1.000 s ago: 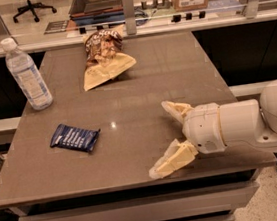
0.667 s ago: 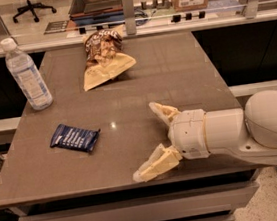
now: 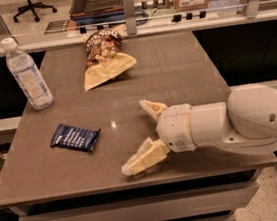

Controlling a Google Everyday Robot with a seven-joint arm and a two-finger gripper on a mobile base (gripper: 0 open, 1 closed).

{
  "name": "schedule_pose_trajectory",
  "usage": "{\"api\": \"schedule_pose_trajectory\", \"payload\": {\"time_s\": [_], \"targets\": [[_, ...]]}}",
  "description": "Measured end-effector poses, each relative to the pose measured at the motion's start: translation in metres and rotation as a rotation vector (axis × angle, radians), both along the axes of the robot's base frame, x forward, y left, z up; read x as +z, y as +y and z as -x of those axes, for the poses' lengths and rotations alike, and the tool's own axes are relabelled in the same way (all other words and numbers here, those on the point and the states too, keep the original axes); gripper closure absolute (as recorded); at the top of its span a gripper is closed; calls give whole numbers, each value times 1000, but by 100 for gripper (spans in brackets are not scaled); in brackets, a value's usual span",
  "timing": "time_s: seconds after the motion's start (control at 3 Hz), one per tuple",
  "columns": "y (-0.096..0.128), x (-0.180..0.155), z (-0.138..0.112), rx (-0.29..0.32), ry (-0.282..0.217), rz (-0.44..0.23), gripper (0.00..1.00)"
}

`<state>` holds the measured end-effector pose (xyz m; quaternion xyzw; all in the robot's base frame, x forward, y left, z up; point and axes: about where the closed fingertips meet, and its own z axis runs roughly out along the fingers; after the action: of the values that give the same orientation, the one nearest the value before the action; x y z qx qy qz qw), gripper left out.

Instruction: Pick rxbar blueberry

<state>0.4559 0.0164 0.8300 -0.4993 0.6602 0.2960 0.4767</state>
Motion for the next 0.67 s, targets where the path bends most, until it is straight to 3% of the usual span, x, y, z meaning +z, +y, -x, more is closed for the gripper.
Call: {"api": "schedule_pose_trajectory", "payload": {"time_s": [0.67], "targets": [[56,-22,-5,53,47,-75,0]]}}
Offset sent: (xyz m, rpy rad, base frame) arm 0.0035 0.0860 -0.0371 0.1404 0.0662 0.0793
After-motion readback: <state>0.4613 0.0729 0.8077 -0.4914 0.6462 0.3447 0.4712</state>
